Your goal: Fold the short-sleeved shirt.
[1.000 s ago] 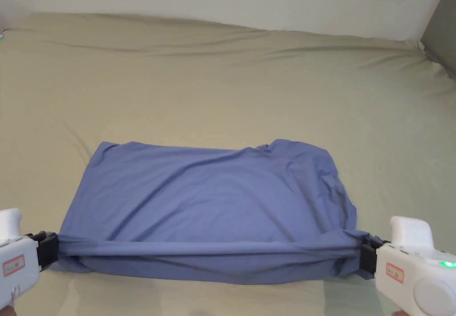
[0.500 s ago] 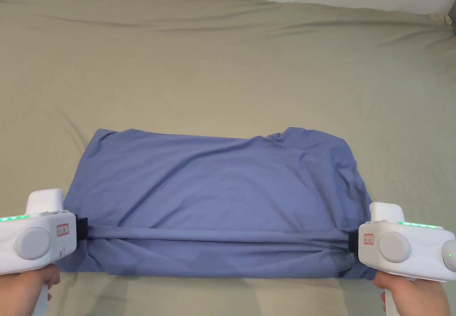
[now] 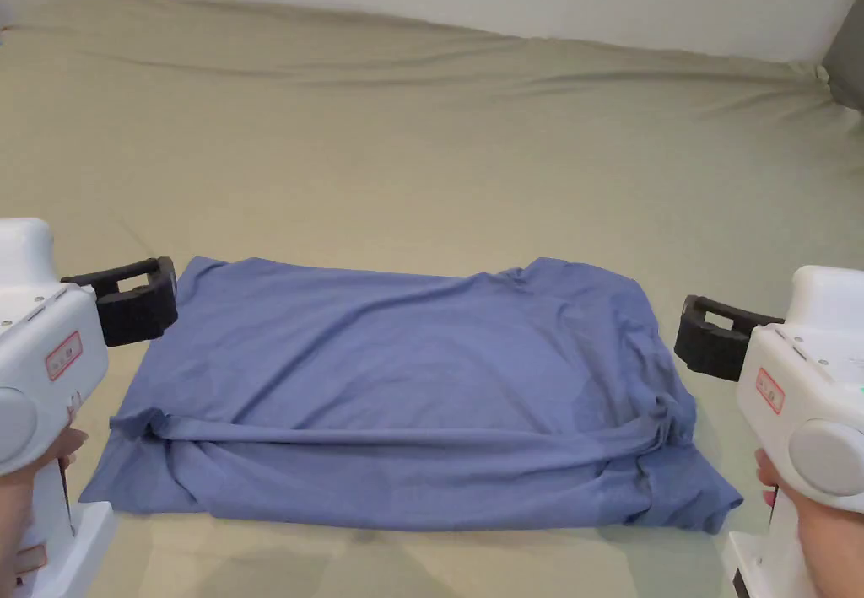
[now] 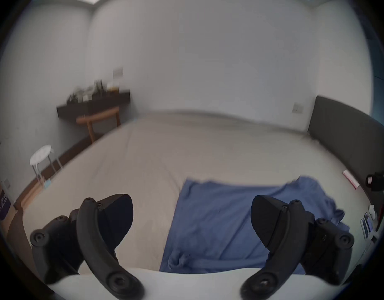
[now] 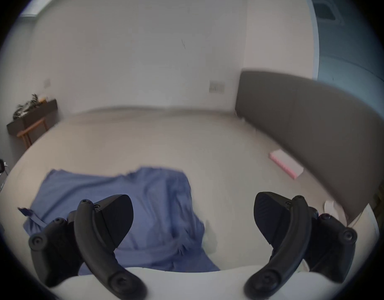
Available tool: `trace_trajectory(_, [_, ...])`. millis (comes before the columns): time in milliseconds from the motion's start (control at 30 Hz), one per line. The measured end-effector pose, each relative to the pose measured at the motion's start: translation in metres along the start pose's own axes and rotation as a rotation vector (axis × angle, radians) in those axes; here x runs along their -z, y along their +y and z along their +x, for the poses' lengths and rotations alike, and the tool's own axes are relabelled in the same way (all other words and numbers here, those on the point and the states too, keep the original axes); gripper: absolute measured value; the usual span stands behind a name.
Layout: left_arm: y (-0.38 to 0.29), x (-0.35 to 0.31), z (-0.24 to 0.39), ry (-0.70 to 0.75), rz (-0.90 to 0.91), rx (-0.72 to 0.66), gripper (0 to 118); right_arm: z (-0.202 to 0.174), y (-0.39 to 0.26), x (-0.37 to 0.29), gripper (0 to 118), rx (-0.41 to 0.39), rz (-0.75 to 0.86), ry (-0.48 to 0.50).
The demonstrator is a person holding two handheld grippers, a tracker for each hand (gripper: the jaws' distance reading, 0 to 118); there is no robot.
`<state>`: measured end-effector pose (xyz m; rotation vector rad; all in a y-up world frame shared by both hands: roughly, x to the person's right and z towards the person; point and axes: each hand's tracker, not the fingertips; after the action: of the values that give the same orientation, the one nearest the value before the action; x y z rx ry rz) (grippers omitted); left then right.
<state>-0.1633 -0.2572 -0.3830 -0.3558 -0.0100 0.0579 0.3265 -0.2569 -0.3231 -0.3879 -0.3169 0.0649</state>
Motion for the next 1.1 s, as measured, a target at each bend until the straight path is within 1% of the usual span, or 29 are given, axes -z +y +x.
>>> trace_trajectory(67, [0.019,-0.026,0.011,-0.01,0.059,0.044,110,-0.012,0.023,-0.03,113,-0.042,0.087,0.025])
trace_trajectory(133, [0.03,-0.048,0.023,-0.008,0.095,0.082,110,-0.027,0.04,-0.058,113,-0.103,0.161,0.06])
trace_trajectory(167, [0.034,-0.059,0.028,-0.013,0.126,0.091,109,-0.034,0.046,-0.069,111,-0.125,0.184,0.067])
trace_trajectory(200, [0.037,-0.071,0.033,-0.013,0.156,0.097,108,-0.042,0.05,-0.082,106,-0.143,0.209,0.08])
trace_trajectory(233, [0.039,-0.078,0.039,-0.012,0.177,0.107,104,-0.048,0.053,-0.091,93,-0.154,0.227,0.102])
trace_trajectory(267, [0.04,-0.084,0.043,-0.015,0.167,0.11,95,-0.053,0.055,-0.098,77,-0.161,0.238,0.118])
trace_trajectory(300, [0.04,-0.092,0.049,-0.017,0.174,0.119,77,-0.059,0.056,-0.107,59,-0.165,0.251,0.132])
trace_trajectory(333, [0.039,-0.097,0.053,-0.018,0.186,0.128,46,-0.065,0.056,-0.114,42,-0.17,0.257,0.133])
trace_trajectory(367, [0.038,-0.1,0.056,-0.015,0.194,0.135,24,-0.071,0.056,-0.119,33,-0.178,0.259,0.137])
trace_trajectory(400, [0.037,-0.103,0.061,-0.01,0.203,0.143,14,-0.073,0.052,-0.119,26,-0.187,0.269,0.146])
trace_trajectory(433, [0.036,-0.107,0.065,0.0,0.215,0.153,11,-0.077,0.051,-0.123,21,-0.193,0.277,0.152])
trace_trajectory(467, [0.036,-0.109,0.068,-0.001,0.22,0.156,11,-0.081,0.05,-0.125,21,-0.196,0.28,0.16])
trace_trajectory(500, [0.034,-0.109,0.07,-0.004,0.22,0.16,7,-0.086,0.048,-0.128,5,-0.202,0.283,0.163])
trace_trajectory(533, [0.034,-0.109,0.073,-0.007,0.214,0.168,1,-0.091,0.047,-0.131,0,-0.229,0.304,0.157])
trace_trajectory(600, [0.032,-0.11,0.079,-0.012,0.216,0.191,0,-0.093,0.046,-0.133,0,-0.235,0.268,0.197])
trace_trajectory(667, [0.031,-0.111,0.082,0.008,0.223,0.212,0,-0.098,0.044,-0.138,0,-0.236,0.277,0.19])
trace_trajectory(733, [0.032,-0.11,0.081,-0.002,0.215,0.213,0,-0.098,0.043,-0.139,0,-0.253,0.285,0.183])
trace_trajectory(833, [0.029,-0.103,0.076,-0.017,0.187,0.2,0,-0.099,0.043,-0.14,0,-0.248,0.279,0.189])
trace_trajectory(933, [0.01,-0.074,0.061,-0.073,0.036,0.18,0,-0.092,0.039,-0.135,0,-0.241,0.266,0.181])
trace_trajectory(1033, [-0.028,-0.034,0.034,-0.064,-0.179,0.097,0,-0.083,0.034,-0.129,0,-0.217,0.238,0.17])
trace_trajectory(1100, [-0.058,-0.008,0.015,-0.052,-0.321,0.069,0,-0.078,0.03,-0.125,0,-0.204,0.212,0.162])
